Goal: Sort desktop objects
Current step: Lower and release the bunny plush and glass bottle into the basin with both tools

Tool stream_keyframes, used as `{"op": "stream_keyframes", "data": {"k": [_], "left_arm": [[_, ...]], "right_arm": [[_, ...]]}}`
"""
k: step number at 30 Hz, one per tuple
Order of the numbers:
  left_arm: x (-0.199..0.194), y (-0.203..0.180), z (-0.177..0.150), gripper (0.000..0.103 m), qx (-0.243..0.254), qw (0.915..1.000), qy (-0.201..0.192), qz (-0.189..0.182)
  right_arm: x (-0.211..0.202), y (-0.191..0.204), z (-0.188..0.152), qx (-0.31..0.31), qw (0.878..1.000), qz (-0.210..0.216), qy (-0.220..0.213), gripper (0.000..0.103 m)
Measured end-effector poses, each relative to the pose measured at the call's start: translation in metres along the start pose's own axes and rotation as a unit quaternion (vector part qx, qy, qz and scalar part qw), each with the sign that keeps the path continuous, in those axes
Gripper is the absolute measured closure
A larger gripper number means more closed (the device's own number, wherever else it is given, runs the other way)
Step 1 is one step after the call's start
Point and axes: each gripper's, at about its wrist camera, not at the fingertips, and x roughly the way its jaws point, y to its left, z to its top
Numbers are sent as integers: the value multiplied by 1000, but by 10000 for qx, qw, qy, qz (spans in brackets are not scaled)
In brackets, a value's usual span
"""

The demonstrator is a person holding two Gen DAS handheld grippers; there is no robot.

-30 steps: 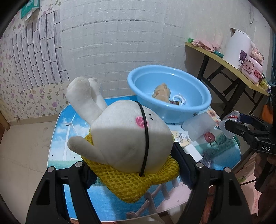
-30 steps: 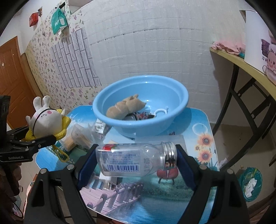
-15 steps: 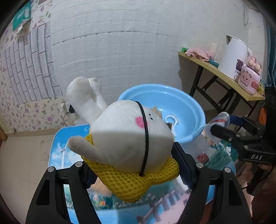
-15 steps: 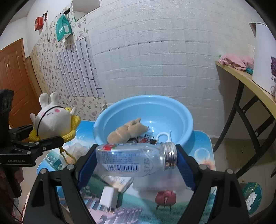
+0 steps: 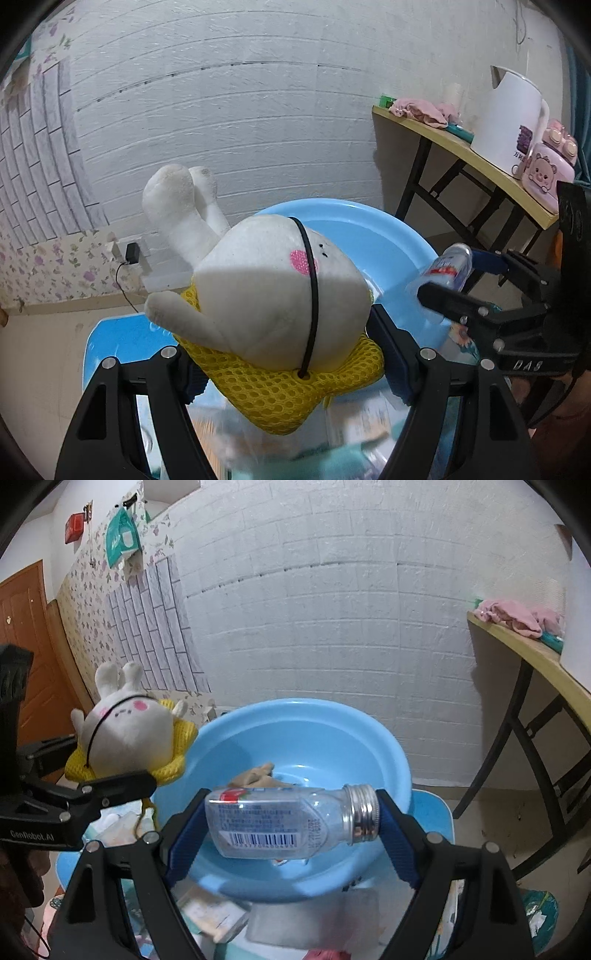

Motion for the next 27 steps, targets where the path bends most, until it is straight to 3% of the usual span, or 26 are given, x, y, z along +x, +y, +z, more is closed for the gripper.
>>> {"op": "stream_keyframes", "data": {"k": [18, 21, 23, 27], "left_arm": [[70, 2, 14, 26, 170, 9991, 322, -236], [69, 3, 12, 20, 151, 9990, 323, -288], [65, 4, 11, 9, 133, 9988, 277, -369], [59, 3, 10, 4, 120, 9979, 221, -605]], "right_arm": [[52, -12, -10, -101, 9990, -210, 390, 17], [54, -9, -10, -180, 9987, -225, 421, 17], [54, -9, -11, -199, 9987, -171, 427, 17], [53, -6, -13, -227, 9986, -115, 465, 17]]}}
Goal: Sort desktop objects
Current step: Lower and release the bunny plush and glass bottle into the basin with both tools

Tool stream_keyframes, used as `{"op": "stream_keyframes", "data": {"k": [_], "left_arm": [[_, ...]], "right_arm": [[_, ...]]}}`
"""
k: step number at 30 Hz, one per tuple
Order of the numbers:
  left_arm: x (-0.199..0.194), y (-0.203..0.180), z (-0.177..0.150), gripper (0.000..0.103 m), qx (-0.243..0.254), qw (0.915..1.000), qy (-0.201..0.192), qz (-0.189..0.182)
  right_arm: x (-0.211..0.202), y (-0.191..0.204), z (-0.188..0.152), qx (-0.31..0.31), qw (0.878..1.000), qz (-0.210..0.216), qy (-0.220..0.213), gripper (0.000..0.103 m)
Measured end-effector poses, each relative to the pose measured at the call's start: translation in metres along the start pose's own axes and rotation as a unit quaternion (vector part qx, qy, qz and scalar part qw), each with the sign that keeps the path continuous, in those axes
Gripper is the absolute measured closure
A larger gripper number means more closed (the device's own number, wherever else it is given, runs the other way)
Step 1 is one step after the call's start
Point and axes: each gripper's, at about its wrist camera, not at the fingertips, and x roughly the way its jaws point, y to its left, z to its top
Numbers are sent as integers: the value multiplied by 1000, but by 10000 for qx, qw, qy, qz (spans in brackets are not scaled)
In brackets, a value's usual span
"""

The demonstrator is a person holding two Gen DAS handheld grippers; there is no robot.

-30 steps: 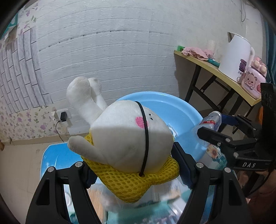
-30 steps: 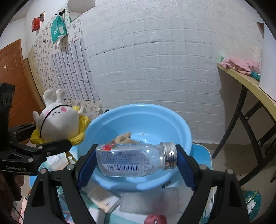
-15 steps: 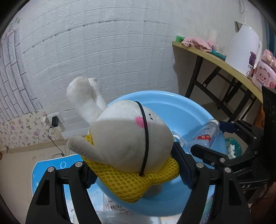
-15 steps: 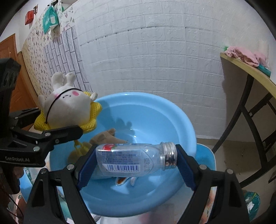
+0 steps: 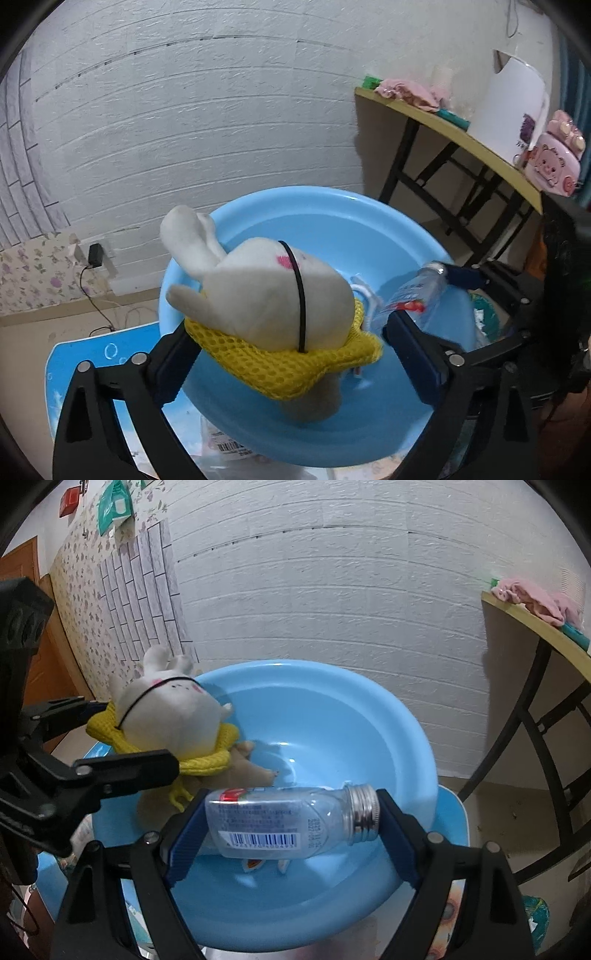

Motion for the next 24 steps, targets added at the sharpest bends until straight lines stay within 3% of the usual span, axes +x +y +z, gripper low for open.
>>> {"op": "stream_keyframes", "data": {"k": [5, 11, 24], "left_arm": [[-6, -4, -1, 2, 28, 10000, -20, -88], [-13, -9, -1, 0, 61, 9995, -76, -306], [-36, -15, -10, 0, 6, 9993, -183, -321]], "right_arm": [[-2, 7, -4, -89, 9999, 18, 47, 17], [-7, 9, -4, 14, 9998, 181, -11, 1], [-31, 12, -13, 106, 9998, -94, -100, 1]]}}
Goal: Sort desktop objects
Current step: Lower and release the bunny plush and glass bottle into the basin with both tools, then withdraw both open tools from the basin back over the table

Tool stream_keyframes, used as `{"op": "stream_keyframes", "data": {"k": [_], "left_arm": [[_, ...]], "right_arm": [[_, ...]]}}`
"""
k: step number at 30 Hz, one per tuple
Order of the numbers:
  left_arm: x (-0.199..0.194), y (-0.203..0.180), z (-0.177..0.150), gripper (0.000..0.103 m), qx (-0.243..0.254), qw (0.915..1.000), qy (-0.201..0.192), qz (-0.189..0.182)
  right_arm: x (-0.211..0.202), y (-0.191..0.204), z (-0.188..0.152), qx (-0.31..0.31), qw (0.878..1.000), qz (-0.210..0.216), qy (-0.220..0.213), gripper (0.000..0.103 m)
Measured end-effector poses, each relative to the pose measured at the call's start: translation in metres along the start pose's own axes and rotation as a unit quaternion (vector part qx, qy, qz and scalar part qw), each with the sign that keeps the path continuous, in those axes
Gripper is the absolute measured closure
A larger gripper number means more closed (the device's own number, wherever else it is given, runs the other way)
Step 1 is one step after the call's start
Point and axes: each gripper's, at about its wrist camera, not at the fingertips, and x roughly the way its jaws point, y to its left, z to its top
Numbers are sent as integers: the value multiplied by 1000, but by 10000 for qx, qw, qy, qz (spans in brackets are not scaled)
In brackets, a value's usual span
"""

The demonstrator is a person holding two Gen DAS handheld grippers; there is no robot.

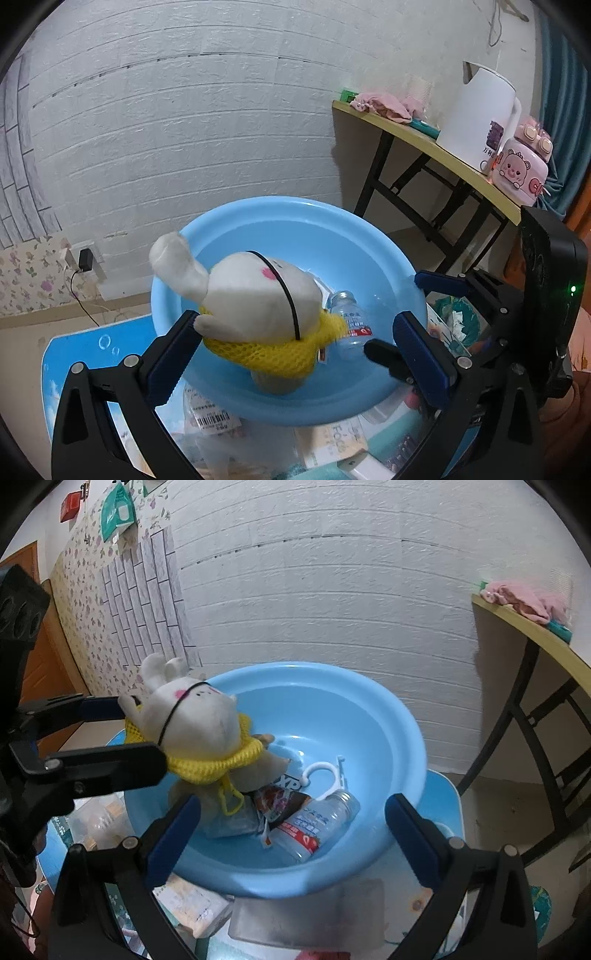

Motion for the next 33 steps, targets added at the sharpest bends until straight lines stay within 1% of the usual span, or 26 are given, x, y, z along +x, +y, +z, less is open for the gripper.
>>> {"op": "stream_keyframes", "data": {"k": [7, 11, 14, 18, 25, 33], "left_arm": [[-2, 5, -15, 0, -187, 9998, 62, -77], [2, 4, -19, 0, -201, 9997, 135, -5], [-2, 3, -22, 0, -230, 9996, 151, -49], [-10, 5, -28, 0, -257, 9996, 141, -13], [-17, 12, -46, 0, -400, 9990, 210, 51], [-29, 19, -68, 0, -495, 9982, 303, 134]], "right_arm": [[-7, -8, -12, 257, 9995, -115, 118, 1], [-7, -12, -16, 317, 9992, -186, 164, 1], [-9, -14, -19, 397, 9990, -164, 150, 1], [-11, -16, -19, 437, 9988, -174, 149, 1], [-19, -16, -27, 558, 9981, -199, 156, 1], [-26, -5, -33, 477, 9983, -247, 213, 1]]}}
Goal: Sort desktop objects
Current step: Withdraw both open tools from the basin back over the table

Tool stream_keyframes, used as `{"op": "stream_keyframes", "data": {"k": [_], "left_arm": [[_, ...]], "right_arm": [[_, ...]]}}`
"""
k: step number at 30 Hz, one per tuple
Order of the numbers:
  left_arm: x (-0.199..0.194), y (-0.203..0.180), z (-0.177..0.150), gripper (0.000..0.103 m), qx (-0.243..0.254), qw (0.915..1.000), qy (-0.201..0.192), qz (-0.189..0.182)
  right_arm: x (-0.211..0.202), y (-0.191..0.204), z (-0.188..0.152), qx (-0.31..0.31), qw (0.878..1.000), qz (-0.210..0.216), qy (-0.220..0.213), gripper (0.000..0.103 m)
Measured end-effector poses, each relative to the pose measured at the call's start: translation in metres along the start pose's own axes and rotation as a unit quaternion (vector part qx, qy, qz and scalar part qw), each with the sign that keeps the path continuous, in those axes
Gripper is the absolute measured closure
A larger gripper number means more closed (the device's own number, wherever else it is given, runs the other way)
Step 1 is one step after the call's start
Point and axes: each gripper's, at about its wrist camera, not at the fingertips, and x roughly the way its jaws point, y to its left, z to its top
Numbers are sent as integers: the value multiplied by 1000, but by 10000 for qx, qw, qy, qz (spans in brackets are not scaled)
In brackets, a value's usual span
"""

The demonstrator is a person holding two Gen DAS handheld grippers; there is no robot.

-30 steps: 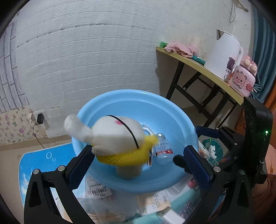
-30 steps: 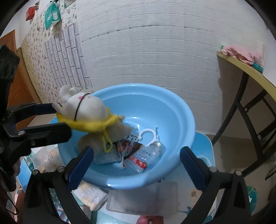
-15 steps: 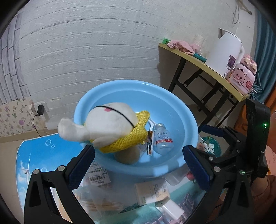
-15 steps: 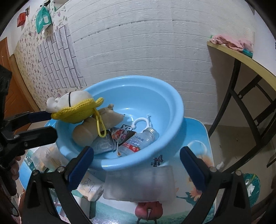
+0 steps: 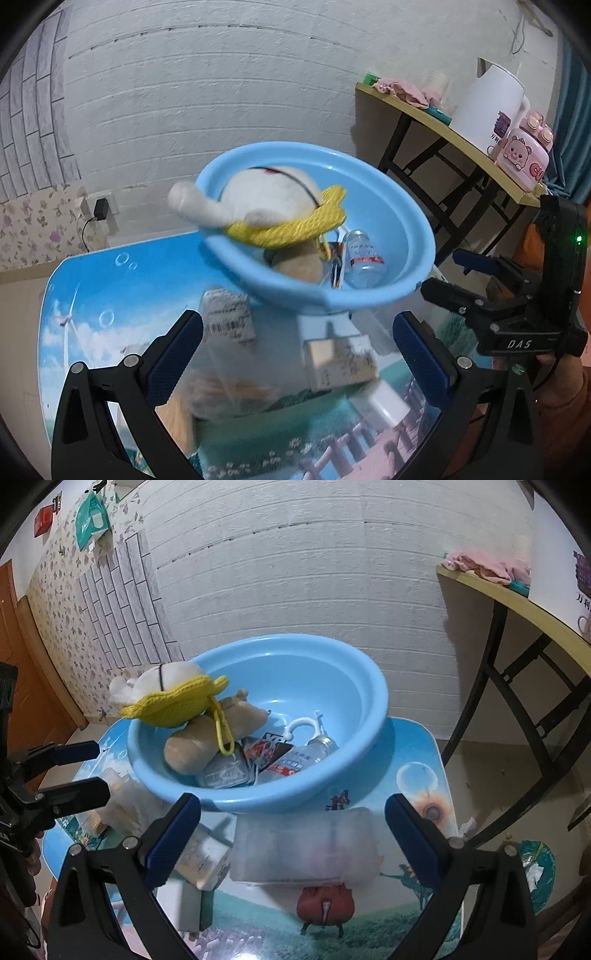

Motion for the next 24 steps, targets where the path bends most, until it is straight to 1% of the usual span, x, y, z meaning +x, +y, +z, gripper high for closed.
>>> {"op": "stream_keyframes", "data": {"k": [16, 19, 24], "left_arm": [[-25, 40, -35, 0, -318, 9985, 32, 444], [-29, 50, -45, 0, -398, 9978, 58, 519], [-30, 69, -63, 0, -645, 9950, 195, 734]], "right_arm": [[-10, 29, -10, -236, 9997, 30, 62, 1], [-12, 30, -17, -228, 9997, 25, 61, 1], [-8, 19, -36, -53, 9995, -78, 292, 1]]}}
